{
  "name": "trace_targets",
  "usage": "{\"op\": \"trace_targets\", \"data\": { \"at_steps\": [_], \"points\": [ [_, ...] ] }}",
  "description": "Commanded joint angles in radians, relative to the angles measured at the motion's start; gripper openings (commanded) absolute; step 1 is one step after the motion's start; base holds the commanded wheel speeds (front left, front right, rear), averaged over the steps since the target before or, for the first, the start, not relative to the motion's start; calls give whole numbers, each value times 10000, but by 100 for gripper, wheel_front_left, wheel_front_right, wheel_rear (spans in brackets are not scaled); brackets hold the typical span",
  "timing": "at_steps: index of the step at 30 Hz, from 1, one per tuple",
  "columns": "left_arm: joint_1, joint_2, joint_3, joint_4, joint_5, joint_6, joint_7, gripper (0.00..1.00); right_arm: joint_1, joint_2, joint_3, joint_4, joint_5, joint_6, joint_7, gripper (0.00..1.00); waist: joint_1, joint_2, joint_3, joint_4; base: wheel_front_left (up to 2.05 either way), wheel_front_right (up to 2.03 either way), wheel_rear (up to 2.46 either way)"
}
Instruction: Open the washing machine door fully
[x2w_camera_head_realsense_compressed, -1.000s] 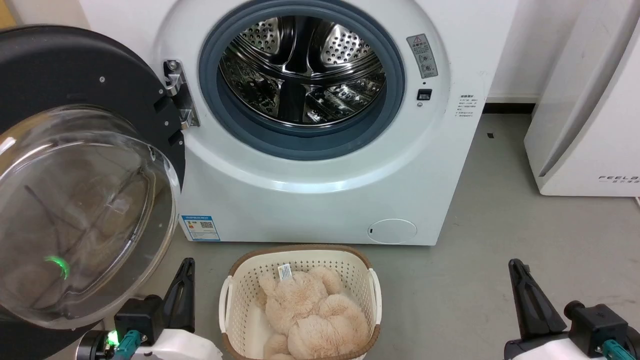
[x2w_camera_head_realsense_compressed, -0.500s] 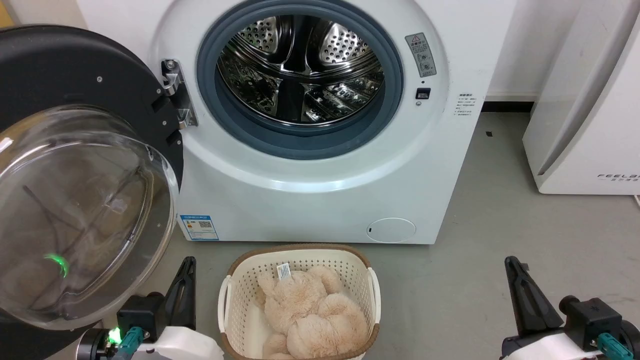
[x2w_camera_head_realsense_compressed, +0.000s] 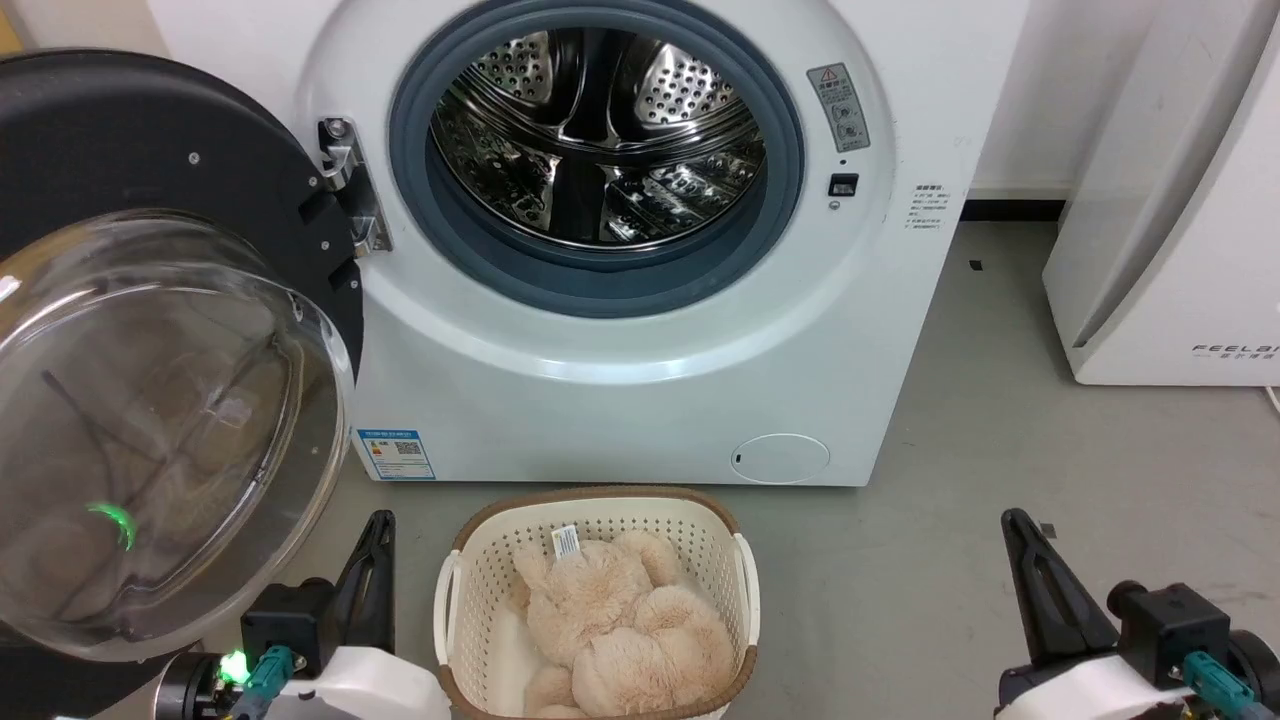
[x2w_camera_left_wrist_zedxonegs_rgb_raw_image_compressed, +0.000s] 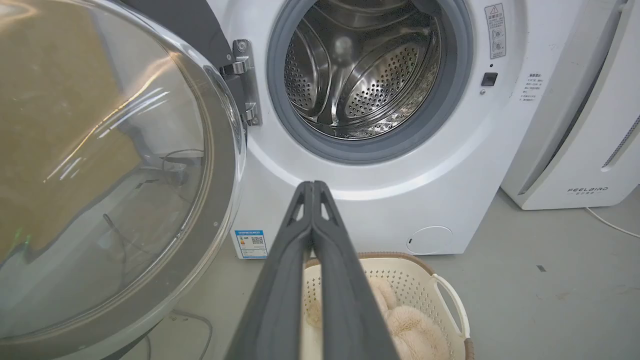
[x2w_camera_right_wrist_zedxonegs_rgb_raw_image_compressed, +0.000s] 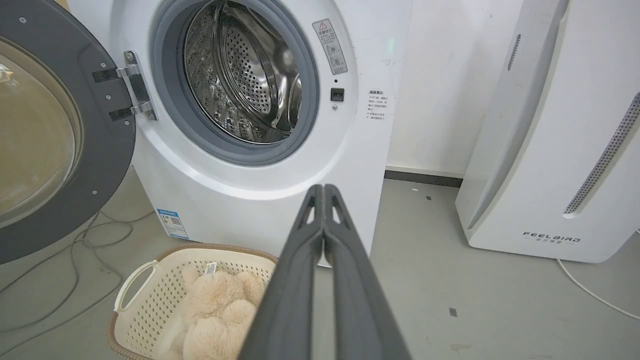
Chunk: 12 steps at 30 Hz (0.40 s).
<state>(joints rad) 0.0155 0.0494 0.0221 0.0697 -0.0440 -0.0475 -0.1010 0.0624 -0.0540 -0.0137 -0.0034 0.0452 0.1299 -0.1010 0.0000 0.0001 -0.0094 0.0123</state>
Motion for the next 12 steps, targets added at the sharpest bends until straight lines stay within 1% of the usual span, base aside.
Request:
{"op": "trace_targets", "data": {
  "at_steps": [1,12],
  "points": [
    [-95,5,-2,-70,83,63,38,0,-189,23,20,10,-51,5,33,0,0,-1,1,-2,0,0,0],
    [-109,6,-53,-215,165,159,263,0,-290,27,47,15,-144,6,259,0,0,-1,23,-30,0,0,0]
  ]
}}
